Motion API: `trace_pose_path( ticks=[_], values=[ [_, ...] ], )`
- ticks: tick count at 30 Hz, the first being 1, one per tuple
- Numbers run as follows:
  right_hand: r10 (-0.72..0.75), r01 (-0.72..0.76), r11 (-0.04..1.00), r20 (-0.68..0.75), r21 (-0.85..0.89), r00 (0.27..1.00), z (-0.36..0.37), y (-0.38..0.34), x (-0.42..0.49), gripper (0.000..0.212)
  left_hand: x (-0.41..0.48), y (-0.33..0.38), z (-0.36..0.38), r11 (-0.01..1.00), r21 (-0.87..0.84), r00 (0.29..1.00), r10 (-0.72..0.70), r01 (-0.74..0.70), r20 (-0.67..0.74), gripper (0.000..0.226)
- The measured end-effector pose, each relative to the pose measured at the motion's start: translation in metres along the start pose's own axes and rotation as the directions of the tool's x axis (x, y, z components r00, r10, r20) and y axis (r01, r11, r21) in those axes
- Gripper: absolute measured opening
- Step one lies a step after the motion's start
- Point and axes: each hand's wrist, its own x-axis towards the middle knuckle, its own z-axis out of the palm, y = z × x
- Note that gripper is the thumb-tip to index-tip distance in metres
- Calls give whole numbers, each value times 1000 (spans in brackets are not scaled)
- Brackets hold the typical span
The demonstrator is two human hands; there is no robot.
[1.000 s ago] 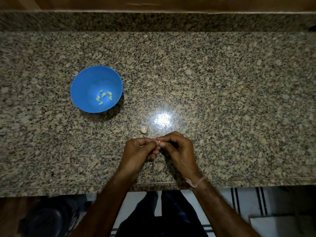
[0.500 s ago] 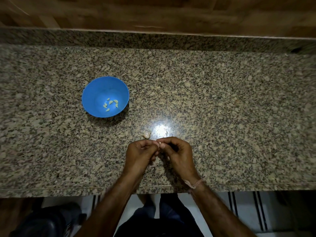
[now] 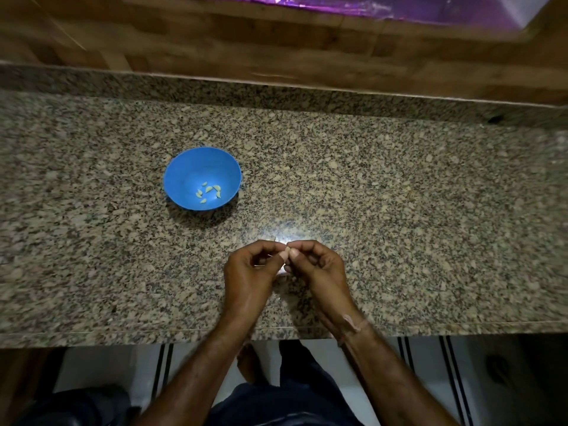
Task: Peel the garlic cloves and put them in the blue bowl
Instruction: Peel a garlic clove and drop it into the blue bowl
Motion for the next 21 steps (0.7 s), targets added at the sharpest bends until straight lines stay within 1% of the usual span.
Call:
trace_pose_path(
  ticks=[5, 8, 12, 15, 21],
  values=[
    [-57, 57, 998, 17, 6, 998, 1, -5, -10, 12, -5, 2, -4, 998, -60, 999, 33, -32, 19, 9],
    [-61, 61, 998, 28, 7, 998, 0, -7, -10, 12, -6, 5, -2, 995, -73, 997, 70, -68, 27, 12],
    [-47, 48, 999, 62, -14, 997, -3, -8, -2, 14, -3, 8, 1, 996, -41, 996, 83, -83, 11, 13],
    [-37, 40, 999, 117, -24, 992, -6, -13, 8, 17, 1, 11, 5, 996, -15, 996, 91, -91, -9, 15],
    [-35, 42, 998, 167, -38, 985, -17, -17, 21, 17, 7, 11, 22, 989, 126, 996, 82, -77, -32, 20]
  ],
)
